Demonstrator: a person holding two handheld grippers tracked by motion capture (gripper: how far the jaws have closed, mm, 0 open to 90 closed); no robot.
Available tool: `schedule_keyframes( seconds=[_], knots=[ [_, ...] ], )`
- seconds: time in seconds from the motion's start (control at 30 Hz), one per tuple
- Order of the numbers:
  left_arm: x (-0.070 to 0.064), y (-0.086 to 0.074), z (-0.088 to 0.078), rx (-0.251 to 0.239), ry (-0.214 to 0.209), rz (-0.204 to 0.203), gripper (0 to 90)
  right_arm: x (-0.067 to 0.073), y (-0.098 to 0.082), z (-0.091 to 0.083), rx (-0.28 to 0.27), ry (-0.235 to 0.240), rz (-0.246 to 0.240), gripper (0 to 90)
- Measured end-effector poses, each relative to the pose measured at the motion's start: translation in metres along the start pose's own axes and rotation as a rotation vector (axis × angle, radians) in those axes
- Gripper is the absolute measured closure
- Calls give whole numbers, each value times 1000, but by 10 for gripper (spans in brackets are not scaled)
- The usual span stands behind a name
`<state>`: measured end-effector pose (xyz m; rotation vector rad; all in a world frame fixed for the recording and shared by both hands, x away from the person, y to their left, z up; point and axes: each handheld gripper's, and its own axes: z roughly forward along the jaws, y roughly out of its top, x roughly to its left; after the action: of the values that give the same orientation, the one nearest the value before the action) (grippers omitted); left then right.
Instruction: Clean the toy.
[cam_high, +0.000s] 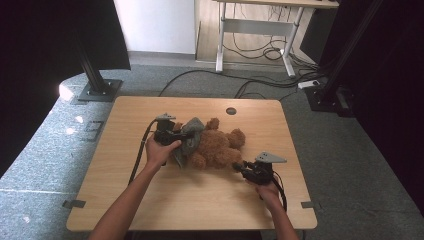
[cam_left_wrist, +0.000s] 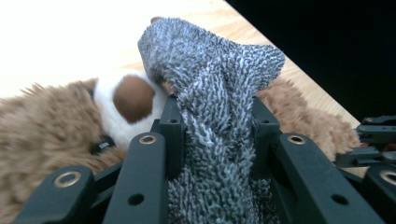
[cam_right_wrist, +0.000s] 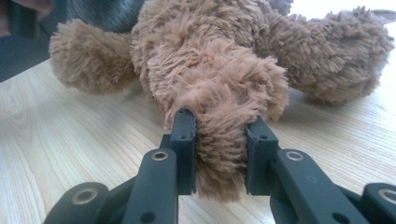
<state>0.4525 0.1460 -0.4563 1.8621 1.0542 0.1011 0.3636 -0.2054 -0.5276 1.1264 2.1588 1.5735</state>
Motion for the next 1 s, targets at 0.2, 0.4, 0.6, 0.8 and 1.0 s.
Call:
schedule_keyframes(
  seconds=[0.2, 0.4, 0.6, 0.8, 1.0],
  knots=[
    [-3, -17, 9, 34, 14, 57, 672, 1, 0, -1, 1, 4, -6, 685],
    [-1, -26, 8, 29, -3, 34, 683, 2, 3, -5, -18, -7, -13, 575],
    [-1, -29, 9, 37, -8, 29, 688, 4, 26, -12, -59, -38, 7, 389],
    [-2, -32, 8, 34, -9, 30, 688, 9, 52, 4, -38, -25, 37, 315],
    [-1, -38, 6, 27, -18, 23, 689, 16, 72, 47, 72, -18, 59, 278]
  ],
)
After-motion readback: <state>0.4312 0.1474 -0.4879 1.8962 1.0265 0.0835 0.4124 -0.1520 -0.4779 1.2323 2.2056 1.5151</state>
